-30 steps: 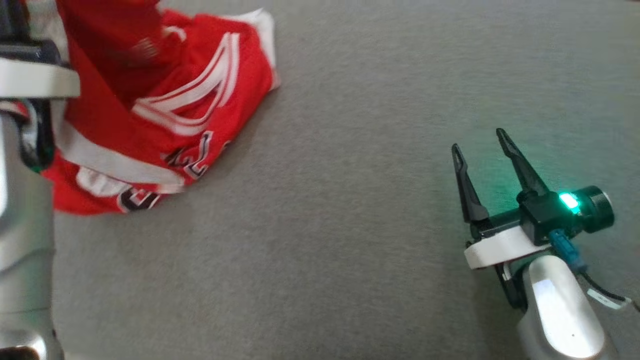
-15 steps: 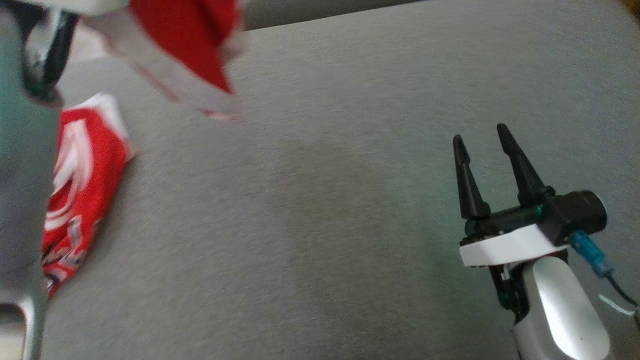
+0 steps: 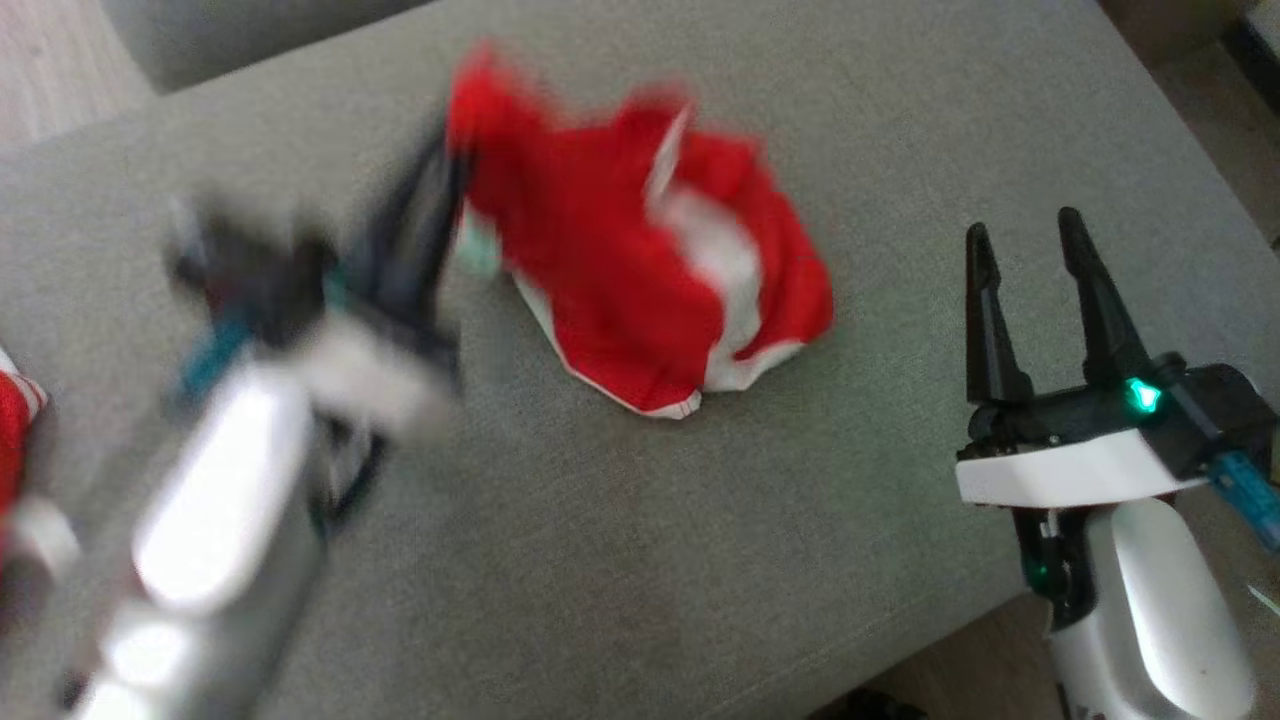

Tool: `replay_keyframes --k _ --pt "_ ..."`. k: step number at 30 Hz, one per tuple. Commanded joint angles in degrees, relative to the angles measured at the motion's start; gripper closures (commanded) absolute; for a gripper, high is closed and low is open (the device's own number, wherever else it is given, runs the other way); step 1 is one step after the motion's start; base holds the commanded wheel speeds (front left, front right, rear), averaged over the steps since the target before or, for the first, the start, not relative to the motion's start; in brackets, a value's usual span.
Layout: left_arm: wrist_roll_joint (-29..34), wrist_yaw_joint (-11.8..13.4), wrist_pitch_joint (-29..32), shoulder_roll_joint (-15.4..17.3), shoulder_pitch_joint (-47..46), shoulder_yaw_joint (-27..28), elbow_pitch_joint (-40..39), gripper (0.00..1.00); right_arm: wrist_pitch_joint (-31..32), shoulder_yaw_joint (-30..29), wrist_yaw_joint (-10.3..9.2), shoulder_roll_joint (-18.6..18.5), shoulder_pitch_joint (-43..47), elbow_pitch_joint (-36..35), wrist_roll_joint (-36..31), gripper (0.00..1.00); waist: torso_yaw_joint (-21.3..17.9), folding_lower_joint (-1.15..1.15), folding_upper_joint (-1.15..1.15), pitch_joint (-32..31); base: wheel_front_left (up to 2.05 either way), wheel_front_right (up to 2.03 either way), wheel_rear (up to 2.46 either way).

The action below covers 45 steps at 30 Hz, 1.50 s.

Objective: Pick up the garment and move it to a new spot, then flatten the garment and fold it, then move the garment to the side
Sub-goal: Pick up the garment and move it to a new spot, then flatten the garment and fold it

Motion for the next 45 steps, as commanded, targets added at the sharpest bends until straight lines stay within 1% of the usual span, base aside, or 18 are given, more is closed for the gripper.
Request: replay_keyframes --k 1,2,3,4,5,6,7,8,10,11,13,15,17,20,24,26,30,45 --pt "-1.18 0.14 -2.07 1.56 1.81 1.75 -0.59 1.0 0.04 0.81 0.39 0.25 -0.81 -2.16 0.03 0.0 -0.31 -0.02 0.0 1.05 0.0 0.0 0.0" --pt "-2.17 0.13 -3.89 1.04 5.34 1.43 1.22 1.0 0.04 0.36 0.39 0.26 -0.57 -2.23 -0.19 0.0 0.06 -0.02 0.0 1.26 0.0 0.0 0.0" --pt "-2.66 0.15 -5.13 0.69 8.54 1.06 3.26 0.38 0.04 0.05 0.39 0.26 -0.26 -2.08 -0.42 0.0 0.47 -0.02 0.0 1.29 0.0 0.0 0.0" --pt "-3.16 0.39 -6.06 0.04 11.38 1.16 5.26 0.0 0.04 -0.13 0.39 0.26 0.07 -1.74 -0.71 0.0 0.94 -0.02 0.0 1.23 0.0 0.0 0.0" --pt "-3.18 1.27 -7.12 -1.53 15.91 1.88 8.06 0.0 0.04 -0.21 0.39 0.26 0.66 -0.92 -1.69 0.0 2.22 -0.02 0.0 0.78 0.0 0.0 0.0" --pt "-2.68 2.04 -7.3 -2.47 17.75 2.72 8.5 0.0 0.04 -0.18 0.39 0.26 0.98 -0.57 -1.96 0.0 3.05 -0.02 0.0 0.39 0.0 0.0 0.0" --pt "-1.9 2.94 -7.35 -3.75 19.49 4.45 7.44 0.0 0.04 -0.12 0.39 0.26 1.41 -0.13 -2.17 0.0 4.09 -0.02 0.0 -0.09 0.0 0.0 0.0" --pt "0.09 5.1 -7.39 -6.59 23.9 9.14 4.13 0.0 0.04 0.44 0.39 0.26 2.22 0.71 -2.56 0.0 6.11 -0.02 0.0 -1.27 0.0 0.0 0.0" --pt "3.15 6.58 -7.4 -9.16 28.67 13.63 0.28 0.0 0.04 1.43 0.39 0.26 3.03 1.81 -2.92 0.0 8.07 -0.02 0.0 -2.75 0.0 0.0 0.0" --pt "4.54 7.26 -7.4 -10.58 31.08 16.01 -1.61 0.0 0.04 2.14 0.39 0.26 3.44 2.3 -2.95 0.0 8.94 -0.02 0.0 -3.55 0.0 0.0 0.0" --pt "7.05 7.83 -7.41 -13.09 35.37 20.28 -5.42 0.0 0.04 3.24 0.39 0.26 4.44 3.3 -3.11 0.0 10.87 -0.02 0.0 -5.33 0.0 0.0 0.0" --pt "9.66 8.2 -7.41 -14.69 38.83 23.28 -8.76 0.0 0.04 4.51 0.39 0.26 5.55 4.21 -2.71 0.0 12.89 -0.02 0.0 -7.28 0.0 0.0 0.0" --pt "11.74 9.2 -7.41 -15.69 41.75 25.62 -11.64 0.0 0.04 5.68 0.39 0.26 6.6 4.97 -2.29 0.0 14.64 -0.02 0.0 -9.25 0.0 0.0 0.0" --pt "13.51 10.2 -7.41 -16.29 45.52 26.89 -14.59 0.0 0.04 6.57 0.39 0.26 8.3 5.83 -1.86 0.0 16.67 -0.02 0.0 -12.02 0.0 0.0 0.0" --pt "13.49 11.48 -7.42 -16.45 48.6 26.2 -16.64 0.0 0.04 6.68 0.39 0.26 10.17 6.54 -2.34 0.0 18.54 -0.02 0.0 -13.99 0.0 0.0 0.0" --pt "12.51 12.57 -7.42 -16.46 49.42 25.85 -16.88 0.0 0.04 6.58 0.39 0.26 10.69 6.69 -2.71 0.0 19.04 -0.02 0.0 -14.4 0.0 0.0 0.0" --pt "12.33 13.76 -7.42 -16.47 50.27 25.47 -16.77 0.0 0.04 6.55 0.39 0.26 11.36 7.07 -2.82 0.0 19.51 -0.02 0.0 -14.76 0.0 0.0 0.0" --pt "14.36 13.23 -7.42 -16.48 51.07 24.11 -15.38 0.0 0.04 5.5 0.39 0.26 11.68 7.55 -2.9 0.0 19.35 -0.02 0.0 -14.87 0.0 0.0 0.0"
